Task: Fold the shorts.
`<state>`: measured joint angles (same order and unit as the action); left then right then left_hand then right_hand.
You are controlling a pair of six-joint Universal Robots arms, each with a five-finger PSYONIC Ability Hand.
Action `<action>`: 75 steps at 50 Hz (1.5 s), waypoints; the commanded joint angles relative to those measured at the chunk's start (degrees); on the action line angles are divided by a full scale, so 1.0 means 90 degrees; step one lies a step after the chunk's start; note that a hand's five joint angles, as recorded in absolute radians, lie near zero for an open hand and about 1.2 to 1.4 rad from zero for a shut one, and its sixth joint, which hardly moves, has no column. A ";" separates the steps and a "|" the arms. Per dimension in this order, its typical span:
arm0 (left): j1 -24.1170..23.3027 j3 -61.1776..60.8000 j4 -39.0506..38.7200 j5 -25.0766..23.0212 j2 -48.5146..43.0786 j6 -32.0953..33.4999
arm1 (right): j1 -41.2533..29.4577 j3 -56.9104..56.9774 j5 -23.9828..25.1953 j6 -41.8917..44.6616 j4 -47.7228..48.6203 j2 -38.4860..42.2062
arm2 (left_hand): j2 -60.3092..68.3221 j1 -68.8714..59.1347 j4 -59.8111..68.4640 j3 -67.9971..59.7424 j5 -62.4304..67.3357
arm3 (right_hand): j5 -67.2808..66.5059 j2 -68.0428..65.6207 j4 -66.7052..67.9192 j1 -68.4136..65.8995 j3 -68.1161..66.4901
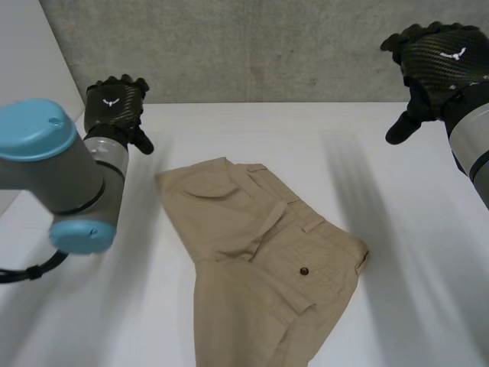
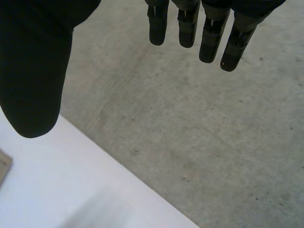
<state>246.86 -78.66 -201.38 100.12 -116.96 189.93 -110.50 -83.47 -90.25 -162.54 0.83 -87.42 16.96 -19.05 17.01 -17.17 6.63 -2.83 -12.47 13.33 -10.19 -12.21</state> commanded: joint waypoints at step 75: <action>-0.3210 -0.3057 0.1194 -0.0333 0.0886 -0.0049 | 0.1330 -0.2727 0.3015 0.2982 0.0845 0.1647 | 0.0278 -0.0046 0.0273 -0.0255 0.0315 | -0.3937 -0.3977 0.3882 -0.4230 -0.4006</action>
<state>217.95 -107.05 -190.44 97.20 -109.55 189.49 -100.46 -108.02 -64.26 -136.17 8.51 -72.55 16.99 -19.05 17.09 -17.18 6.67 -34.26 -43.59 43.35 -37.93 -43.42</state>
